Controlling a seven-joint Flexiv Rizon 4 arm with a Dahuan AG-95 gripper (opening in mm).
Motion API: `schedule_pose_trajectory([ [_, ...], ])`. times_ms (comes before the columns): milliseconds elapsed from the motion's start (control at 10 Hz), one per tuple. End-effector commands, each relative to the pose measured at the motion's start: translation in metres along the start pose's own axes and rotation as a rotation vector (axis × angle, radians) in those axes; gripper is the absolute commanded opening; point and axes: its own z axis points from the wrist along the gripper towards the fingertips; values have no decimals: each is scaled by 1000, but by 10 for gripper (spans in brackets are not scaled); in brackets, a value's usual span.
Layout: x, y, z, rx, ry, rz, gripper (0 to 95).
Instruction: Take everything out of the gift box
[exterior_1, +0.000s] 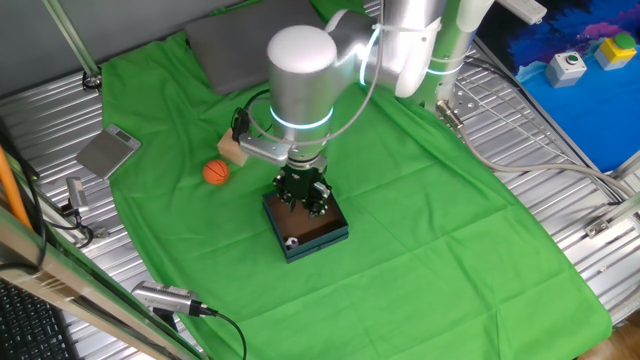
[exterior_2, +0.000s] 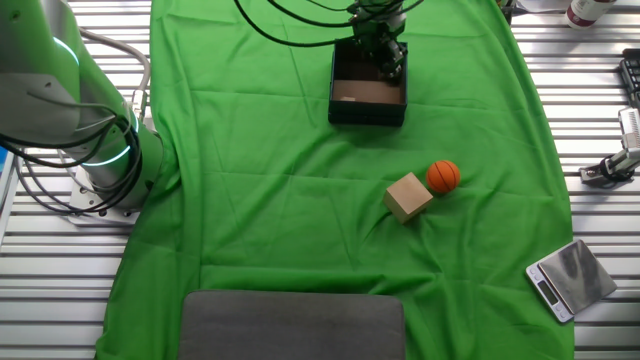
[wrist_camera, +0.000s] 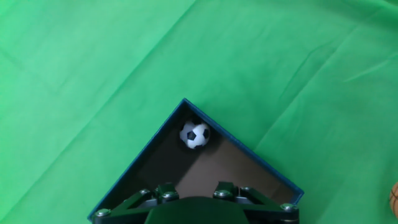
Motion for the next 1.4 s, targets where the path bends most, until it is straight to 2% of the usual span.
schedule_pose_trajectory([
  [100,0,0,0,22,23,-45,380],
  [200,0,0,0,33,32,-62,380],
  [300,1,0,0,73,25,-77,380],
  [400,0,0,0,73,10,-85,380],
  [600,-2,-1,-1,62,8,-94,380],
  [800,-1,-1,-1,77,9,-51,380],
  [1100,0,-1,-3,69,8,-33,380],
  [1200,-1,-1,-3,51,-8,-30,380],
  [1400,-2,-3,0,43,-14,-50,380],
])
